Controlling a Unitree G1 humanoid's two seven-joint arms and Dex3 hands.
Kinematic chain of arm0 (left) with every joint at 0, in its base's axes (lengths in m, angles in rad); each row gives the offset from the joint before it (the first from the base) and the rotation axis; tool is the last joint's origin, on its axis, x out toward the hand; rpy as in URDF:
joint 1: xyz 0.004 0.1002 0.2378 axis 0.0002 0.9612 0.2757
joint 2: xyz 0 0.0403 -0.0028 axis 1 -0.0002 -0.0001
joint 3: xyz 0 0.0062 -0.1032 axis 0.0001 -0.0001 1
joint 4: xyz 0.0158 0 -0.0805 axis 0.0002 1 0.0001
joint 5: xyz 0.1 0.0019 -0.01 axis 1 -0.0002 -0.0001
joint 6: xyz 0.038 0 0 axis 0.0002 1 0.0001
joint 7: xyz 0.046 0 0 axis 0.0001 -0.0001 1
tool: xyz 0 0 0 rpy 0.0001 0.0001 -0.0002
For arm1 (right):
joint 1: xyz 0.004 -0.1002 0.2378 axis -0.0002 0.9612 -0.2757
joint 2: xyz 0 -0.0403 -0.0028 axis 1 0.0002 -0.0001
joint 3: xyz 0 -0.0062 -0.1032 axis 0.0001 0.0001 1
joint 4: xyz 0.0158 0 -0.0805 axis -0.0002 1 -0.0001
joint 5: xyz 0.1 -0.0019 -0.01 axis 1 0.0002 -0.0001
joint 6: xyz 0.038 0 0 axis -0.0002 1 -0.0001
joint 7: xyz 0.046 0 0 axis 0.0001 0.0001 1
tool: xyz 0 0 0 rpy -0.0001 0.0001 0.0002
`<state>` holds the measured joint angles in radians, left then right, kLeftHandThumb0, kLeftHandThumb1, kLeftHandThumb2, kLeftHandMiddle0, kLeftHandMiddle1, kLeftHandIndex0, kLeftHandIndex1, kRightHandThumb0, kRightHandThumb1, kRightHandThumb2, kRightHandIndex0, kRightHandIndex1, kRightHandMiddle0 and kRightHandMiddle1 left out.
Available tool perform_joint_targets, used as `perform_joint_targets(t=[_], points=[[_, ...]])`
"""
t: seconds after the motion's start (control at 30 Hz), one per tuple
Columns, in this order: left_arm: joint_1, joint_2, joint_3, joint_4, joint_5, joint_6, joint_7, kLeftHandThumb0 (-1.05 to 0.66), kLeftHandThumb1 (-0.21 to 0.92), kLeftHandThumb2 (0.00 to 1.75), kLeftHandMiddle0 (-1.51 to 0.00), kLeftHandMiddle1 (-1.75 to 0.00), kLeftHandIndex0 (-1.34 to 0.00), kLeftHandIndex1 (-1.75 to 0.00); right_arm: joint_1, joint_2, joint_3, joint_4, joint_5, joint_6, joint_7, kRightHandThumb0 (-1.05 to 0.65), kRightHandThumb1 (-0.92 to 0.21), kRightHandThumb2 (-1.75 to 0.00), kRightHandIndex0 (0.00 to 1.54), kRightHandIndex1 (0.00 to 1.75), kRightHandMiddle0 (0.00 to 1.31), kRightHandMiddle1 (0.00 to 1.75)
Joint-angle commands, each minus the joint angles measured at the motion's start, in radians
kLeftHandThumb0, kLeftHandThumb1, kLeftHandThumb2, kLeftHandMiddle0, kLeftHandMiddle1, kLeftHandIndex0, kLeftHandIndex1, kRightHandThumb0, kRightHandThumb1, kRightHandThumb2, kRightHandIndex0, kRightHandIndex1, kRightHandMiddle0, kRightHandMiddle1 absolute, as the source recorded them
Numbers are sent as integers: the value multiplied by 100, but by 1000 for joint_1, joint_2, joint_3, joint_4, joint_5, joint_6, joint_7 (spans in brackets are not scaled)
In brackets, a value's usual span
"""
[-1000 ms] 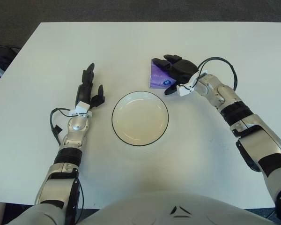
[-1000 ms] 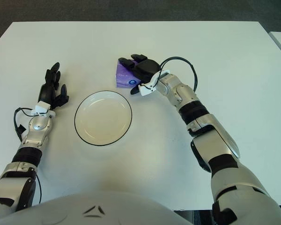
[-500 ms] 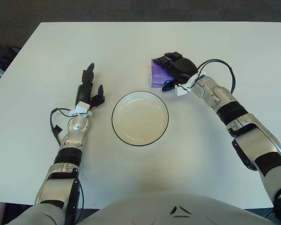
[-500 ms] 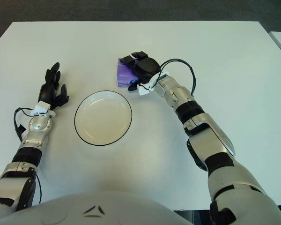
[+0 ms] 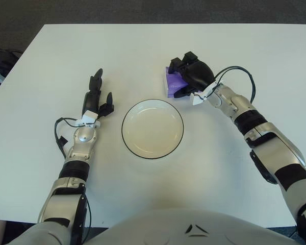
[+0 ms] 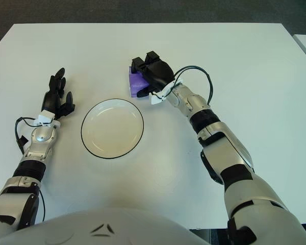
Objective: Put the tissue paper into the plate.
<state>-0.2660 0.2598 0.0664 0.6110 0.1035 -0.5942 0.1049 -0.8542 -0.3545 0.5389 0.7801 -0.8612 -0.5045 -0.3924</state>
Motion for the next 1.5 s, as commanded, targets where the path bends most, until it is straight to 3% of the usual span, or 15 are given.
perform_joint_targets(t=[0.0,0.17,0.5,1.47], points=[[160,-95,-39,168,18,-22,15,-72,92,85,-18,0,0,-34,0,0,27,15,-51,-2,-79,-46,-46,-109,92,175,51,174],[159,-96,-38,169,17,-20,17,-71,92,85,-18,0,0,-34,8,3,37,10,-66,7,-121,-44,-45,-114,100,175,51,175],[157,-95,-38,168,19,-16,18,-71,92,84,-18,0,0,-34,40,-7,25,-48,-17,-14,-71,-47,-32,-130,112,175,60,175],[155,-98,-40,173,17,-21,15,-71,92,86,-18,0,0,-34,82,-12,-22,-118,7,-72,-90,-46,-32,-131,115,175,60,175]])
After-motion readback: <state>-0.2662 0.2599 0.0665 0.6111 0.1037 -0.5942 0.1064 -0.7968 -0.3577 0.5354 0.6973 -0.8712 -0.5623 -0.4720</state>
